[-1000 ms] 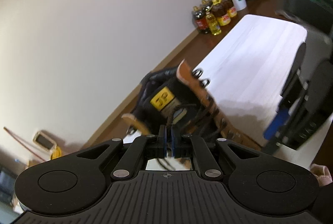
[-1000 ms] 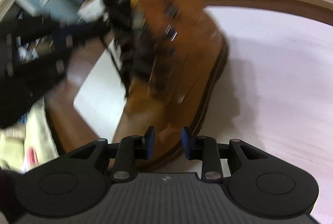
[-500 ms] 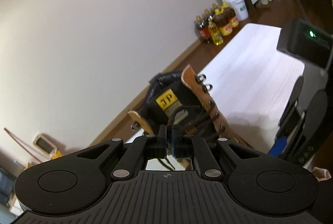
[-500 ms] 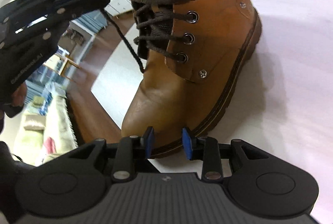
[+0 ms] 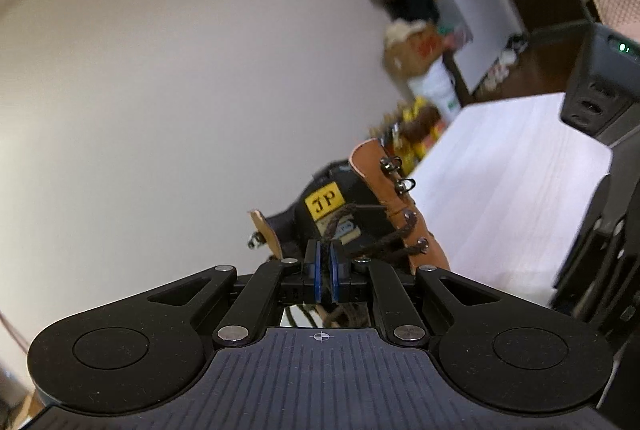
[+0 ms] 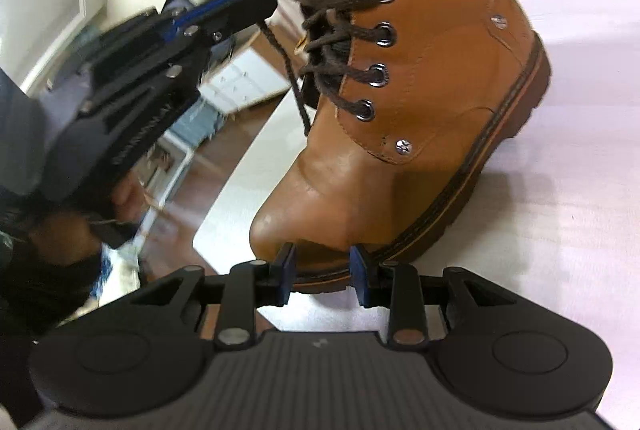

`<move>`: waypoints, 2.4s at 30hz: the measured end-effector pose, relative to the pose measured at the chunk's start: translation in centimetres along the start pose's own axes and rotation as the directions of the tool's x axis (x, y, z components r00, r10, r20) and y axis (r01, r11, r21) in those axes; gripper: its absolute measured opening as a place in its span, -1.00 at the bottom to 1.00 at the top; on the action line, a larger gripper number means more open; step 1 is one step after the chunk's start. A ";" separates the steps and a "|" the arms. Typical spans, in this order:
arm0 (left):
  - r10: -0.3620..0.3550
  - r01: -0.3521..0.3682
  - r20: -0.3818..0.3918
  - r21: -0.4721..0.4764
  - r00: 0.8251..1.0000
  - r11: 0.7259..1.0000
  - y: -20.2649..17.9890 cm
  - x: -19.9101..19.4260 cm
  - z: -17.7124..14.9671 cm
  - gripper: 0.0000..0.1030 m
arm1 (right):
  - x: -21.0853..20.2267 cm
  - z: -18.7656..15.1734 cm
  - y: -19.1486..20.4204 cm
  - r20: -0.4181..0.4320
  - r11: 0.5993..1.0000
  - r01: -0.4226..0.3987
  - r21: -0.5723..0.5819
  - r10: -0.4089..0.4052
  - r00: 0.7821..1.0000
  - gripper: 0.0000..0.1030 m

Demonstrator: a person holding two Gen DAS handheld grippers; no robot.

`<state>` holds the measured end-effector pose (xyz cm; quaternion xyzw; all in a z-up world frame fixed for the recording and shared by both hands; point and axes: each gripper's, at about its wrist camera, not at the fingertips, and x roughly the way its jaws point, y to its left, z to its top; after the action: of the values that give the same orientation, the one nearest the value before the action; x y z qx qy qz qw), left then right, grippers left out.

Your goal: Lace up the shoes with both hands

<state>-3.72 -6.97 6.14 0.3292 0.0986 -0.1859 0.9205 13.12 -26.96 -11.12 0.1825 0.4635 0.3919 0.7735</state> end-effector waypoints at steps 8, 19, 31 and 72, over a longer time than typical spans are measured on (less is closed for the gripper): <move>0.106 -0.106 0.167 -0.008 0.980 0.994 -3.0 -1.2 -2.2 -0.91 | -0.6 -2.5 -0.3 0.166 1.000 -0.003 0.027 -0.001 0.986 -0.41; 0.302 -0.309 0.089 0.088 0.949 0.947 -10.6 -0.9 0.5 -0.92 | -4.8 -6.0 -0.1 0.409 0.988 0.156 0.008 -0.146 0.901 -0.40; 0.428 -0.433 0.066 0.180 0.901 0.883 -13.3 2.7 2.9 -0.92 | -8.1 -3.8 -1.0 0.535 0.984 0.174 0.031 -0.163 0.829 -0.40; 0.440 -0.409 0.009 0.385 0.898 0.827 -16.9 8.5 3.5 -0.90 | -6.7 3.0 -1.1 0.530 0.971 0.144 -0.190 -0.022 0.847 -0.39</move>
<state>-2.67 -23.66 -3.44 0.5208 0.0219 0.0212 0.8532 14.40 -32.63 -6.42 0.1746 0.1956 0.3425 0.9022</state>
